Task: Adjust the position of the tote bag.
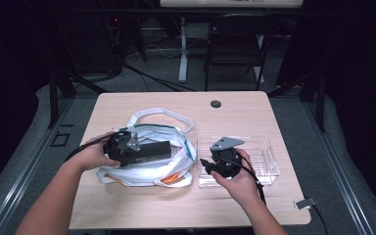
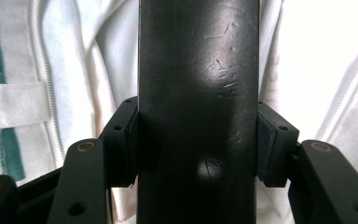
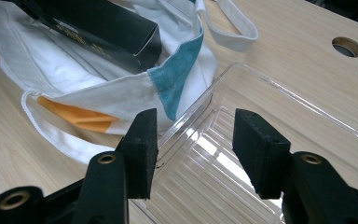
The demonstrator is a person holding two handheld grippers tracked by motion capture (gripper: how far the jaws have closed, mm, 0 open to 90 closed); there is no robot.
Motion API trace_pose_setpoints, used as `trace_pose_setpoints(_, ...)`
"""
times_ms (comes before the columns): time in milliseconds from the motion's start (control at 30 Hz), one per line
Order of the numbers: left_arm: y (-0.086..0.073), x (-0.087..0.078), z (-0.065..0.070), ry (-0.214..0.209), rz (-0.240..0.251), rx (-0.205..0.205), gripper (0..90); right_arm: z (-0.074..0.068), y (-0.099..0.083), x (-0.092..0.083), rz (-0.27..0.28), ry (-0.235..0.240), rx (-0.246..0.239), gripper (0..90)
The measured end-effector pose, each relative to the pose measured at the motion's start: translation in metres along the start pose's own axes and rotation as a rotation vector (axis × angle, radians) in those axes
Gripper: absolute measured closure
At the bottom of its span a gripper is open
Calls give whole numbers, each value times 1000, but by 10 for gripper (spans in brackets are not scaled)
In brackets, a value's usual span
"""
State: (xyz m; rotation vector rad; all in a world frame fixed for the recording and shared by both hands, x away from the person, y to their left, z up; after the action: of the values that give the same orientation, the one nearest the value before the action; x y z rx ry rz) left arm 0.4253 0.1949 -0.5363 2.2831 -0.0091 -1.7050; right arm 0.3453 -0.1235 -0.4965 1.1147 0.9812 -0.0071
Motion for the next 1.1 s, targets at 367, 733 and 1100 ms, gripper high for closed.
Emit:
trace_pose_setpoints(367,-1,-14,1,3,23,-7,437,0,0,0,0,-2,1,503)
trace_pose_setpoints(733,-2,-27,1,13,47,-21,437,0,1,1,20,4,-11,503)
trace_pose_setpoints(1100,-4,-41,1,12,70,-32,437,0,0,3,12,14,-38,482)
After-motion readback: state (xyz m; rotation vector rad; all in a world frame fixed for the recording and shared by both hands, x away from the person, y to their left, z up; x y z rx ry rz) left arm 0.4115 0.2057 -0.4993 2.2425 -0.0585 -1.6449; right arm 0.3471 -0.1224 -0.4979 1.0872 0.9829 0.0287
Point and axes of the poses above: each handheld gripper's, and its own axes: x roughly forward along the jaws, y roughly out of its top, z roughly to its right, the point moved 4 cm from there along x, roughly forward along the jaws, and after that the axes turned 3 degrees about -x, right-handed, at the moved point
